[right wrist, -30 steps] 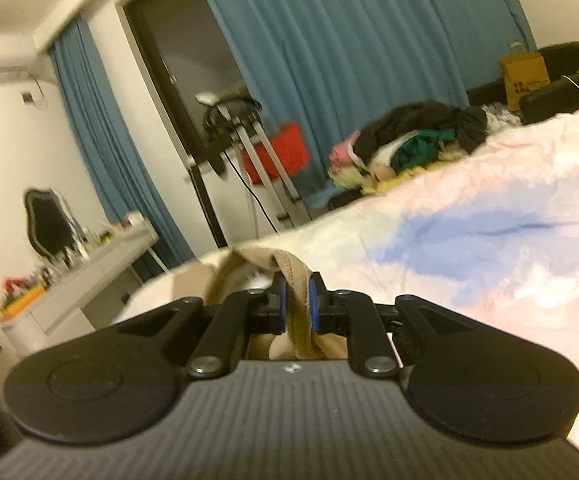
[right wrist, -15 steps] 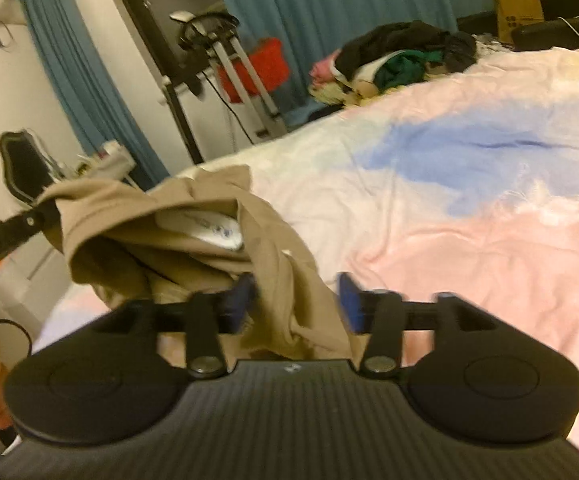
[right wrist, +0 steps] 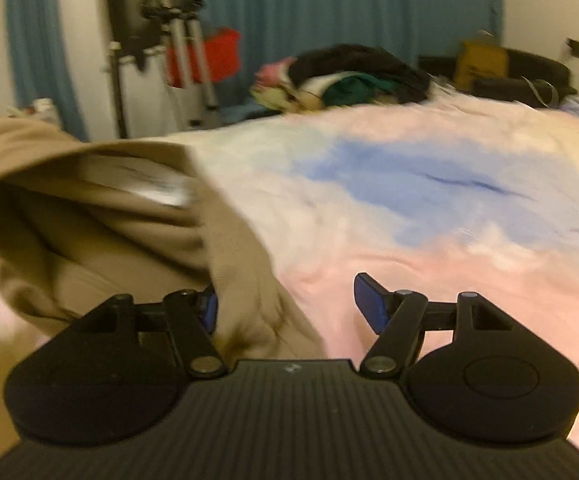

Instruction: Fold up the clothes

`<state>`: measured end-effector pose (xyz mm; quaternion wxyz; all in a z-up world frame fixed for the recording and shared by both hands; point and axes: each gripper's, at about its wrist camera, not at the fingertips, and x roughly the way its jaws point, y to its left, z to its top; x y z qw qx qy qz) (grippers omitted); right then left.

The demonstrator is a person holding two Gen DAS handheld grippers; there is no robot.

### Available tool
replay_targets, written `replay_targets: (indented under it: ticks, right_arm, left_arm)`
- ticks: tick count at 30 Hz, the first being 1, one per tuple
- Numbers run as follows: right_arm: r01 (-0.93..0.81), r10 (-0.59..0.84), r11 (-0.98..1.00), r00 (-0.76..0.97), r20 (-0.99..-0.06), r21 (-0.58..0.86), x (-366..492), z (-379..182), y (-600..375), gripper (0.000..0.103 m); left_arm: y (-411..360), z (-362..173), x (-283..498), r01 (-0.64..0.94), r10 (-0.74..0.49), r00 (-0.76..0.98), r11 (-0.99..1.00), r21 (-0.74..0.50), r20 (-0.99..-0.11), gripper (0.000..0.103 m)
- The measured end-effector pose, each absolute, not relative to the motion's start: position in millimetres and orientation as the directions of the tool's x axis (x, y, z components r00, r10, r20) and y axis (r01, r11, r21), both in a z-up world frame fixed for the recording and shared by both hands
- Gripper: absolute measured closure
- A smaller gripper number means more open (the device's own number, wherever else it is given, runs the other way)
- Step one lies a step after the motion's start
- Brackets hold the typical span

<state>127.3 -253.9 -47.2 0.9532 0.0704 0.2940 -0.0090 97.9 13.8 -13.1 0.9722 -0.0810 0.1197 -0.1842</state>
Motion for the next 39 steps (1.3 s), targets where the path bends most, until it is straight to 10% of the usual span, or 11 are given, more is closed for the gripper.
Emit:
replay_targets:
  ticks: [10,14,16,22,25,32,39]
  right_arm:
    - [0.108,-0.001,0.962,0.921,-0.391,0.251,75.3,-2.4,-297.1,0.023]
    - [0.077,0.075,0.951,0.881,-0.467,0.299,92.3,-23.8,-295.6,0.054]
    - [0.053,0.125,0.942,0.862,-0.491,0.333,98.7,-34.4,-288.5,0.088]
    - [-0.084,0.241,0.925,0.883,-0.402,0.37,95.0,-27.7,-270.9,0.095]
    - [-0.138,0.292,0.91,0.884,-0.366,0.391,91.5,-19.8,-264.6,0.095]
    - [-0.187,0.361,0.885,0.856,-0.371,0.427,99.6,-17.3,-256.2,0.095]
    - [-0.163,0.39,0.861,0.819,-0.42,0.482,127.2,-30.1,-258.1,0.095]
  left_arm:
    - [33.2,-7.0,92.9,0.256,-0.32,0.922,0.927,-0.274,-0.22,0.1]
    - [33.8,-7.1,90.9,0.224,-0.286,0.925,0.943,-0.248,-0.252,0.1]
    - [33.3,-9.1,91.4,0.211,-0.276,0.923,0.946,-0.245,-0.269,0.1]
    - [32.6,-21.8,100.5,0.115,-0.188,0.919,0.968,-0.221,-0.347,0.098]
    - [36.1,-28.0,106.6,0.059,-0.146,0.909,0.972,-0.227,-0.391,0.089]
    - [47.7,-28.6,100.4,-0.038,-0.061,0.878,0.98,-0.197,-0.474,0.031]
    - [53.2,-5.8,58.3,-0.052,-0.01,0.877,0.992,-0.114,-0.481,0.021]
